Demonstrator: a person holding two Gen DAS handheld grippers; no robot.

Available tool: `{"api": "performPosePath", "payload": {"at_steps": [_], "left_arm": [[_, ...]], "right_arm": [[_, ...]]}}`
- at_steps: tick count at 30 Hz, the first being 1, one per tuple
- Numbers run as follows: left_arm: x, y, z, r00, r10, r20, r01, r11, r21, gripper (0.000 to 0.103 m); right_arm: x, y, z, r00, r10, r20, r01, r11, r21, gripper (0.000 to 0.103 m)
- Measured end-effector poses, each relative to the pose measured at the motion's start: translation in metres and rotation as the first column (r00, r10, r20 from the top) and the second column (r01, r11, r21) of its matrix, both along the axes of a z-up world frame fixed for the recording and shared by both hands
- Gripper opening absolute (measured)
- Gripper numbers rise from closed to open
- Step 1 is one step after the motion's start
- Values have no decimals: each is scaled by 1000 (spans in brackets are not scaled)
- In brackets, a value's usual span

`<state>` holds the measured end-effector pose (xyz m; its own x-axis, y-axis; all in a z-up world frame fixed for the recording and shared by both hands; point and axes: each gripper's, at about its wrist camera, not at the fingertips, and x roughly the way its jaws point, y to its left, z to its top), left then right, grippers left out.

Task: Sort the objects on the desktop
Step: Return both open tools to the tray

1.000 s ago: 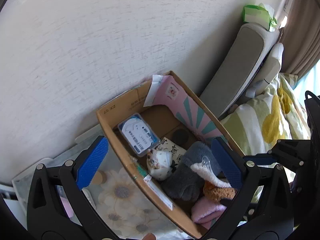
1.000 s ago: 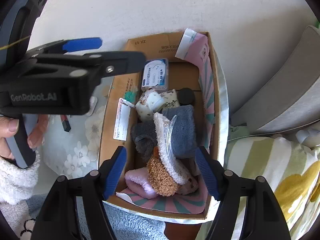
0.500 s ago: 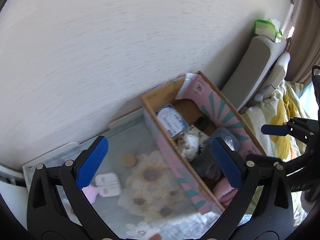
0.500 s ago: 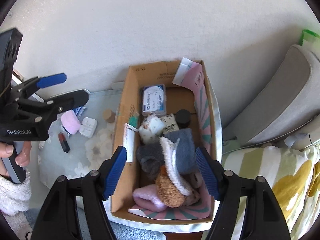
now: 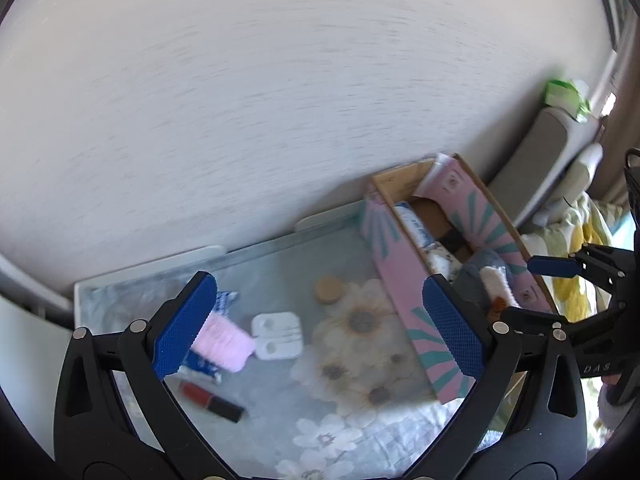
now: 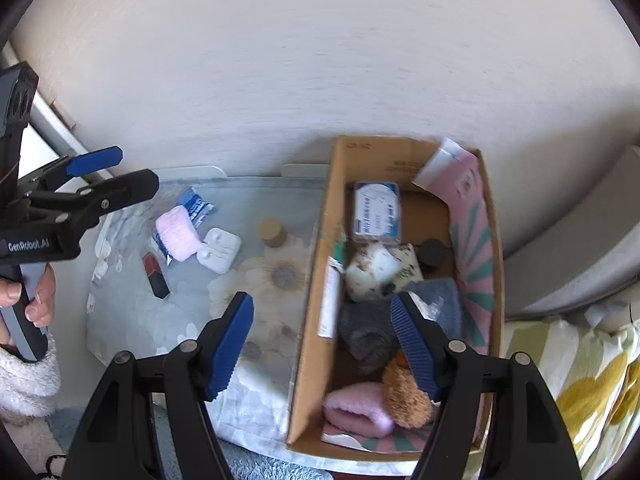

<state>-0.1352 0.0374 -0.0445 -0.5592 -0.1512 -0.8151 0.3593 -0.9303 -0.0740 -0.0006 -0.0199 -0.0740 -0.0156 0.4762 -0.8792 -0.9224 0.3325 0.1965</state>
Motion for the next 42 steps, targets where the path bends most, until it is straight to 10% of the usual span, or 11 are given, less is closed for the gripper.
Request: {"api": "performPosePath", "payload": {"at_steps": [26,42], "left_arm": [[99,-108,-27,981,193,36,-194,980,40,103],[87,-97,-106,996,2,93,1,999,-42,103]], "right_arm": [[-72,57,-17,999,50,-9,-50,998,-28,67],[-75,106,-76,997,-58,-43,54,994,-94,67]]}}
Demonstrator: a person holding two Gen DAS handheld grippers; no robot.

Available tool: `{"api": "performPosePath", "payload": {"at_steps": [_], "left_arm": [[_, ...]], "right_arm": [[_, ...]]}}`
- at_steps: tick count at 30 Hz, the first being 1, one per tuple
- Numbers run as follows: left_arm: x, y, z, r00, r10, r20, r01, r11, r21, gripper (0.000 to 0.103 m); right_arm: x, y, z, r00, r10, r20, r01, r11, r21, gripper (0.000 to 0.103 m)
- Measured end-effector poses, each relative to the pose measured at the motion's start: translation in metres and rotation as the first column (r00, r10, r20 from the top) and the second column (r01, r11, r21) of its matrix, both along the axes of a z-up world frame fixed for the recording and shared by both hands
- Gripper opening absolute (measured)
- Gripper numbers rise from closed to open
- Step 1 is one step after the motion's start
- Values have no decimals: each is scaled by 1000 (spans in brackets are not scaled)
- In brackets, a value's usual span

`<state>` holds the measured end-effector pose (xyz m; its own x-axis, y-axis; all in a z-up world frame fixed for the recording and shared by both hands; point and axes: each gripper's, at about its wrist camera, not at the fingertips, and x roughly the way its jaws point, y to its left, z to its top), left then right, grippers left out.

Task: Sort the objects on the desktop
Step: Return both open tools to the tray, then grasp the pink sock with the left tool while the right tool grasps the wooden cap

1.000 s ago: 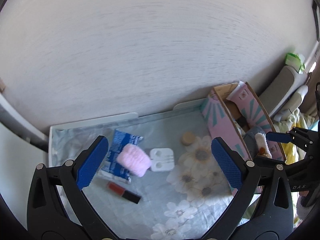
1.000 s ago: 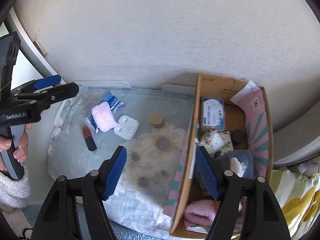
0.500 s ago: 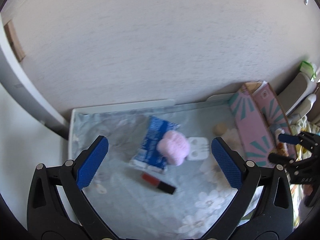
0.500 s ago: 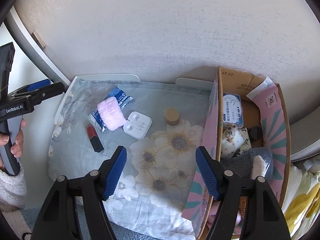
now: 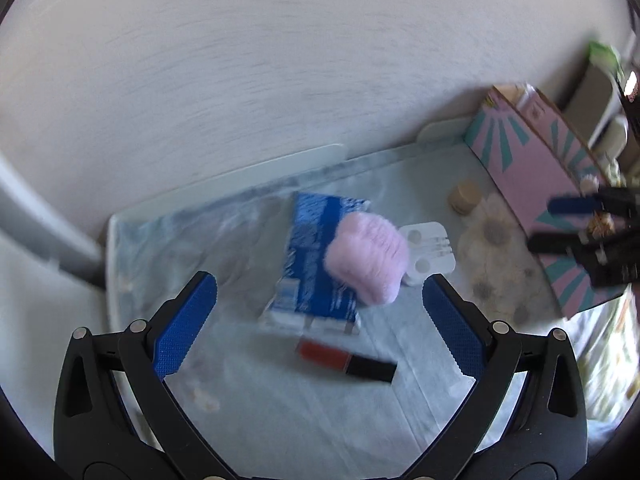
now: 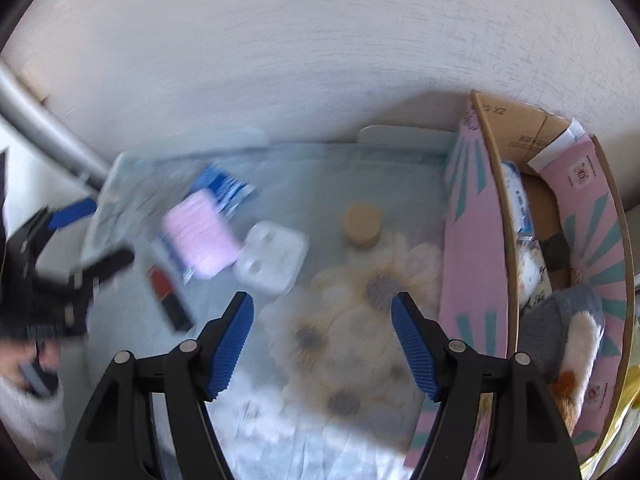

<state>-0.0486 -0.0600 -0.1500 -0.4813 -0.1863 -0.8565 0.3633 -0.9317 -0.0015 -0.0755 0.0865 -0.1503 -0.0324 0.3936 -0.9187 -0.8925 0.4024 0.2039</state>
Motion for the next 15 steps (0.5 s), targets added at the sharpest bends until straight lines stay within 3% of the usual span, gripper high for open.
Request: {"api": "performPosePath", "payload": {"at_steps": [5,8,10,11,12,13,15], "left_arm": [[-28,4,-34,1000,-22,20,21,1000,16,96],[-37,3,-50,999,-25,25,24,999,33,85],[-39,3,-54,999,-33,23,32,998,51,71],[-40,3,-55,999,-40,17,39,997,61,66],[-39,4,-55,999,-49,9,49,996,73,51],[-39,5,-55,999,-54,6,54,995,79,44],[-37,8,-53,998,-59,-1,59,996,73,37]], "right_arm": [[22,39,-36,998,-50,22,51,998,-48,67],[26,54,-54,998,-42,51,47,995,-90,67],[29,60,-62,998,-43,51,48,994,-95,66],[29,62,-65,998,-42,53,47,994,-95,56],[30,63,-68,998,-35,46,40,994,-99,50],[30,65,-70,999,-32,39,36,994,-108,35],[31,65,-74,999,-27,43,33,992,-124,31]]}}
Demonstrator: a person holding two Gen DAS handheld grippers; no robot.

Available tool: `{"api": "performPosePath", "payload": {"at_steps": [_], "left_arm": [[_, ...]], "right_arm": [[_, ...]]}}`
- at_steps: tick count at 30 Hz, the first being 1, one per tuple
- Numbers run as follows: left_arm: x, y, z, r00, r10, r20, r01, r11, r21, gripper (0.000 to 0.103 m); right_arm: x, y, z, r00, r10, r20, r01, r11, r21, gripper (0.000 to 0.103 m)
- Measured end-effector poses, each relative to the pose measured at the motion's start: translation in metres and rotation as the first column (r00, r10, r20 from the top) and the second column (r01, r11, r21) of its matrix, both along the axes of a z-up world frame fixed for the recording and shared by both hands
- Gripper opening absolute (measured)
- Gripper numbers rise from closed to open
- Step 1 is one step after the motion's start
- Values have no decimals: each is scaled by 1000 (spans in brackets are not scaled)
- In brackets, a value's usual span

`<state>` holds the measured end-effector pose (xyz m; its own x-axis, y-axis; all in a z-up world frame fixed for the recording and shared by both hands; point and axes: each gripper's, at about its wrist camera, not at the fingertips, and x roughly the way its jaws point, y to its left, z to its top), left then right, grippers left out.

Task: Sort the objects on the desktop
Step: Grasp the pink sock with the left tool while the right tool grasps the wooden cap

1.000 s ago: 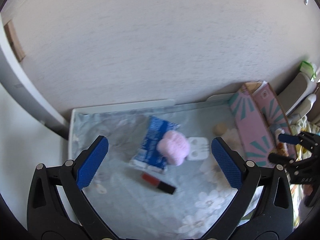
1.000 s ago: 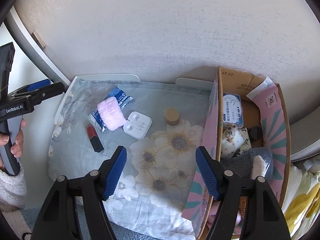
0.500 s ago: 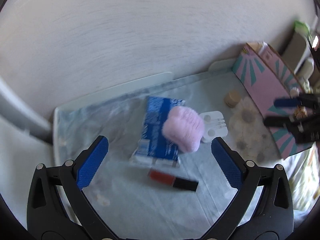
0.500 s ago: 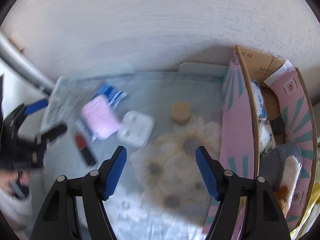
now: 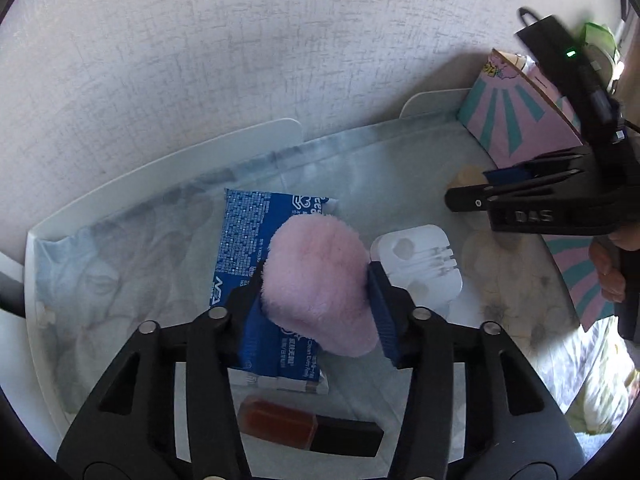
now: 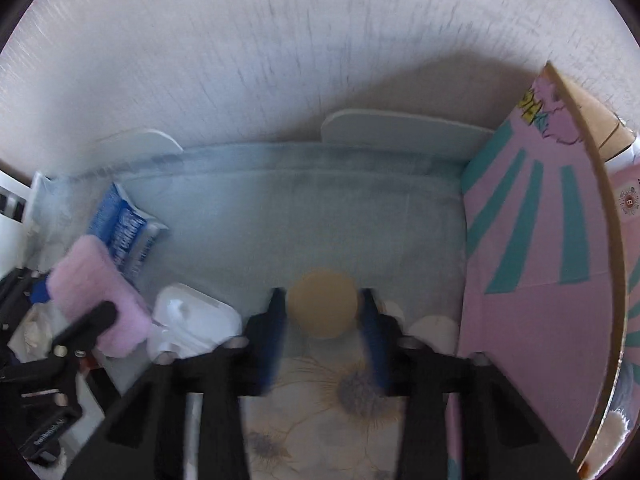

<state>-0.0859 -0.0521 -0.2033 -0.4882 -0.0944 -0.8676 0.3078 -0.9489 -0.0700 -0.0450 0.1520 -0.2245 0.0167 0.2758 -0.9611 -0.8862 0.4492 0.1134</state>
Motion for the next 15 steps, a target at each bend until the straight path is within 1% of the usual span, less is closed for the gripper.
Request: {"api": "performPosePath", "payload": {"at_steps": [2,4,8,11,15], "left_arm": [[1,1,3,1000,-4,-4,4,1000,-2,32],[3,-1,9,1000,1,-13,-1,1000,14,27],[10,-11,30,998,38,-52,-37,999,31,26],[19,-24,54,994,74,-84,-71,997,36,26],[36,-50,100,983,129,-130,-124,991,44,26]], "right_arm": [[-1,-1,1,1000,8,6,-8,1000,6,30],[-1,-3,4,1000,8,9,-8,1000,21,30],[0,-9,20,1000,7,-3,-7,999,54,30],[1,-14,38,1000,13,-4,-13,997,76,30],[8,-24,75,999,38,-7,-37,993,108,30]]}}
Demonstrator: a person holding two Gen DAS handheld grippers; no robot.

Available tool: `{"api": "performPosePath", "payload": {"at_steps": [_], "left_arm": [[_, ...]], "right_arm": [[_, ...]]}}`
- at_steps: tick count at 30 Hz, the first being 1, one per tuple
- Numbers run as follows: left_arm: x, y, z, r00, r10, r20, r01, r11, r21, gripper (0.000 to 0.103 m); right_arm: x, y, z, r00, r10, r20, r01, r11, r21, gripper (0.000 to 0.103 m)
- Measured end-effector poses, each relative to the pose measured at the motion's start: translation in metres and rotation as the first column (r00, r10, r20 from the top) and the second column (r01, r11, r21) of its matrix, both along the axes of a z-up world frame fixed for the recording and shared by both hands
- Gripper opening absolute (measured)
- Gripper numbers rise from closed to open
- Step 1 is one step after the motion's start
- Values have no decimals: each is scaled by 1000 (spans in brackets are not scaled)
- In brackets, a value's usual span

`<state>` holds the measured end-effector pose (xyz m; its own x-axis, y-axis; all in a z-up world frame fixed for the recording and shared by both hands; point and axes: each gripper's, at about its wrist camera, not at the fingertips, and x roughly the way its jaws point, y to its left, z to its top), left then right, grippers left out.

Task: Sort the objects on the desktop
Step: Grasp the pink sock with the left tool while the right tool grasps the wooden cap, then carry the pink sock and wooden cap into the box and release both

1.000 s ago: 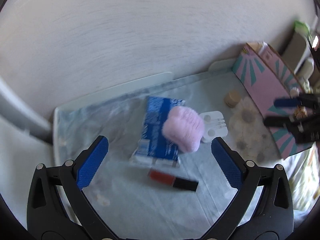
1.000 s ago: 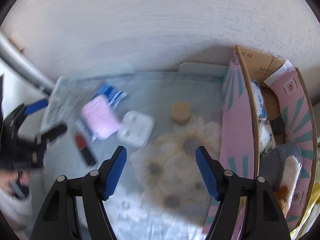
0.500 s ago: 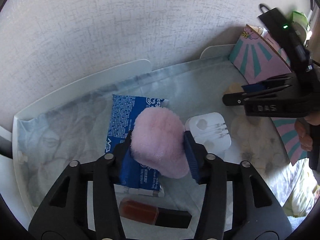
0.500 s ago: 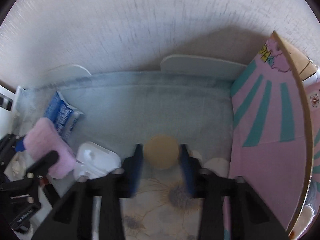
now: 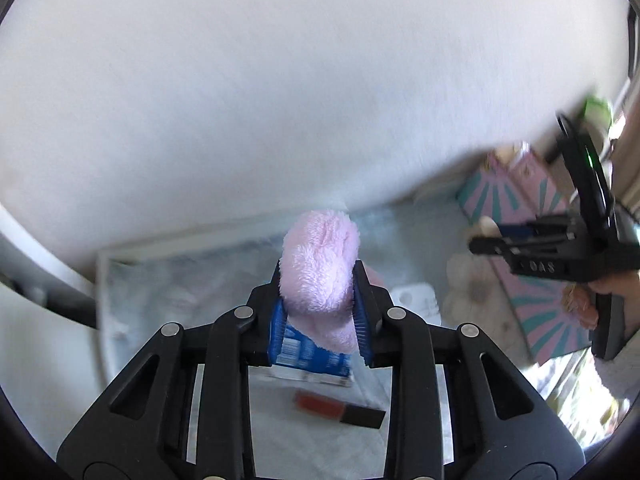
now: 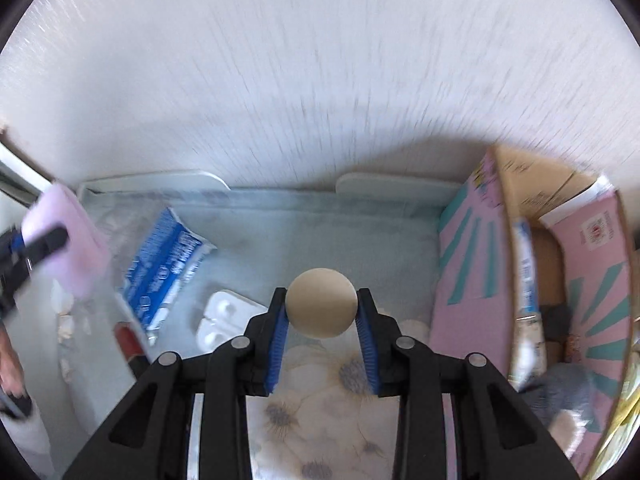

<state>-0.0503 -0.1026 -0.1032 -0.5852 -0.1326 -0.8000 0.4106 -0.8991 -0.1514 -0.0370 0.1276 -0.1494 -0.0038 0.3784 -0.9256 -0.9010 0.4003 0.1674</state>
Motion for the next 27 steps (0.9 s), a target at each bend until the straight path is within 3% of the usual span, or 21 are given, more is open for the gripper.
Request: {"api": "performPosePath", "payload": {"at_steps": [6,12,19,27], "left_arm": [[16,-22,66,999,48,-23,-49,997,-52,26],[14,-11,100,998,48,-49,-52,996,-71,26],[-12,28,117,997,-16,-82,11,998,-58,26],[-80,106,113,985,-146,-89,144,989,-35,26]], "right_arm": [[20,-31,49,1000,23,3,-23,999,28,30],[45,-74,84,999,-6,33,5,999,45,30],[63,-117,94,997,-55,45,52,997,59,30],[84,-168,88,993,-114,23,112,992,61,30]]}}
